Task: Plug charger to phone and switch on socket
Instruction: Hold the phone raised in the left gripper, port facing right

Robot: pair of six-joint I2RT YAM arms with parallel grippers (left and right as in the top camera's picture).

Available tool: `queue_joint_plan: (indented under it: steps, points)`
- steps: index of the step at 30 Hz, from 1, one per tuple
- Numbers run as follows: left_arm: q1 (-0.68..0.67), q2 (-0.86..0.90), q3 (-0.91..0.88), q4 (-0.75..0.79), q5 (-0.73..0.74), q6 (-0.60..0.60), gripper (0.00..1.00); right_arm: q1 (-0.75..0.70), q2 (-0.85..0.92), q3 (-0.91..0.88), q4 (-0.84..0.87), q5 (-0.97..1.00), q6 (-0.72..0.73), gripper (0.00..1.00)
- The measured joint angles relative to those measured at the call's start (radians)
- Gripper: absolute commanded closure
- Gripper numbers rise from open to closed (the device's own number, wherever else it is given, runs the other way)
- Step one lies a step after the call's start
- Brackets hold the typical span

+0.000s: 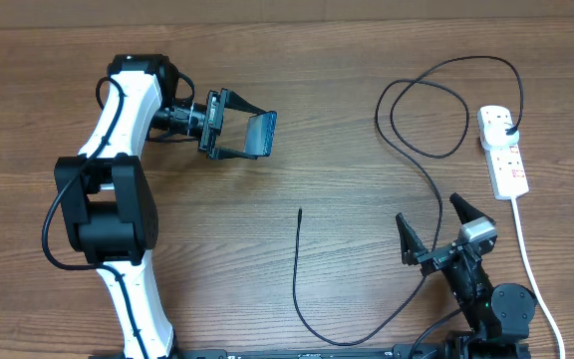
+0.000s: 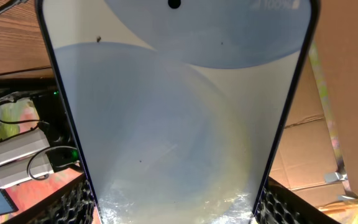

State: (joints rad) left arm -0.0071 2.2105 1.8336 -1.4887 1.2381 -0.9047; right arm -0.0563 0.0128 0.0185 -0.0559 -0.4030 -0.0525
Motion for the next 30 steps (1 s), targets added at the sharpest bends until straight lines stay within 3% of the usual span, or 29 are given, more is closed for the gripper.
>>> queue_joint_plan:
  steps: [12,30]
  points:
    - [0.000,0.000,0.000,0.003,-0.056,0.000,0.96,0.000,0.000,0.000,0.000,0.000,0.000,0.00]
    - [0.000,0.000,0.000,0.027,-0.433,-0.001,0.96,0.000,0.000,0.000,0.000,0.000,0.000,0.00]
